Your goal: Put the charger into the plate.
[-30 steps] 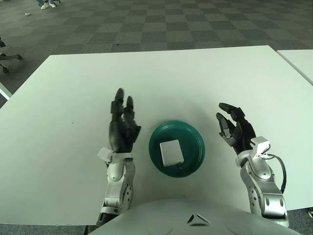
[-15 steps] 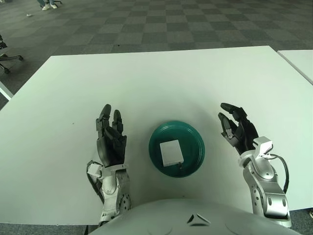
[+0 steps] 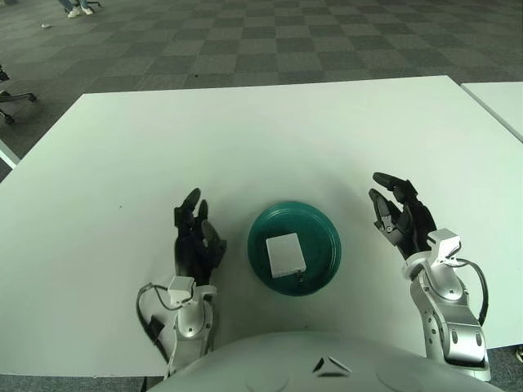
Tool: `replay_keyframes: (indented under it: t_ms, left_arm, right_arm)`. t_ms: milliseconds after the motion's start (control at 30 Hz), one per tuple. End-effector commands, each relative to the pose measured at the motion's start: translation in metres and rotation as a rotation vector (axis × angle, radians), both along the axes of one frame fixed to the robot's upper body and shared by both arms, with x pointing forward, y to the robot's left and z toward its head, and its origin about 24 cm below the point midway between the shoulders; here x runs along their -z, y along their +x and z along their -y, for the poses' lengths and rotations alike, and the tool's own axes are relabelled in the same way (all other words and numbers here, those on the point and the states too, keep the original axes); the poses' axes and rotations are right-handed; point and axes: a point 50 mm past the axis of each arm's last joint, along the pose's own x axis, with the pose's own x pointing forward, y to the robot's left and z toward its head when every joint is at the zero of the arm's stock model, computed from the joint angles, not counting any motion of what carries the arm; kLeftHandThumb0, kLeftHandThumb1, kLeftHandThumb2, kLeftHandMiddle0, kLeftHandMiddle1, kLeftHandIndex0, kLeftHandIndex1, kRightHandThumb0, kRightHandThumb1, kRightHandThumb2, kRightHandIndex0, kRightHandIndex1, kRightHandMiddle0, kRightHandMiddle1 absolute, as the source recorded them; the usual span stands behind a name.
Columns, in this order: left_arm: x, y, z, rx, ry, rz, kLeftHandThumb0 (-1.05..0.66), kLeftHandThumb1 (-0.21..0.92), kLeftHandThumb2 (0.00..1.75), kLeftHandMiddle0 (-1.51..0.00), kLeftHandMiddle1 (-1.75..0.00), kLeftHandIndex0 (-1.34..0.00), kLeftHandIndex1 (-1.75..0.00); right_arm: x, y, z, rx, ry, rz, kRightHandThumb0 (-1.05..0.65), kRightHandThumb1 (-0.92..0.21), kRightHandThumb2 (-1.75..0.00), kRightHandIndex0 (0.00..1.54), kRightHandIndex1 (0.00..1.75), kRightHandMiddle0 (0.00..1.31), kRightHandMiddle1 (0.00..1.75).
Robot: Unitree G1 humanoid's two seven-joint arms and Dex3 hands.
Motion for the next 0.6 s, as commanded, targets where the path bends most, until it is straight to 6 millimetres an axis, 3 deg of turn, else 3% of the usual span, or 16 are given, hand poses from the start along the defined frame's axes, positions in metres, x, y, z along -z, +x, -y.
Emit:
replay_keyframes:
  t_ms: [0, 300, 567]
  left_arm:
    - [0.011, -0.011, 0.003, -0.044, -0.010, -0.118, -0.84, 0.92, 0.96, -0.34, -0.03, 0.00, -0.84]
    - [0.011, -0.020, -0.002, 0.031, 0.009, -0.138, -0.87, 0.92, 0.97, -0.28, 0.00, 0.00, -0.82]
    - [0.013, -0.024, 0.007, 0.101, 0.011, -0.142, -0.90, 0.92, 0.98, -0.22, 0.00, 0.00, -0.73]
  right_arm:
    - [-0.003, -0.001, 0.000, -0.006, 0.011, 0.011, -0.56, -0.88, -0.53, 0.29, 0.00, 0.00, 0.84]
    - [-0.004, -0.009, -0.009, -0.009, 0.014, 0.011, -0.56, -0.88, -0.53, 0.29, 0.00, 0.00, 0.84]
    - [-0.004, -0.016, -0.015, -0.009, 0.016, 0.009, -0.56, -0.88, -0.53, 0.29, 0.00, 0.00, 0.84]
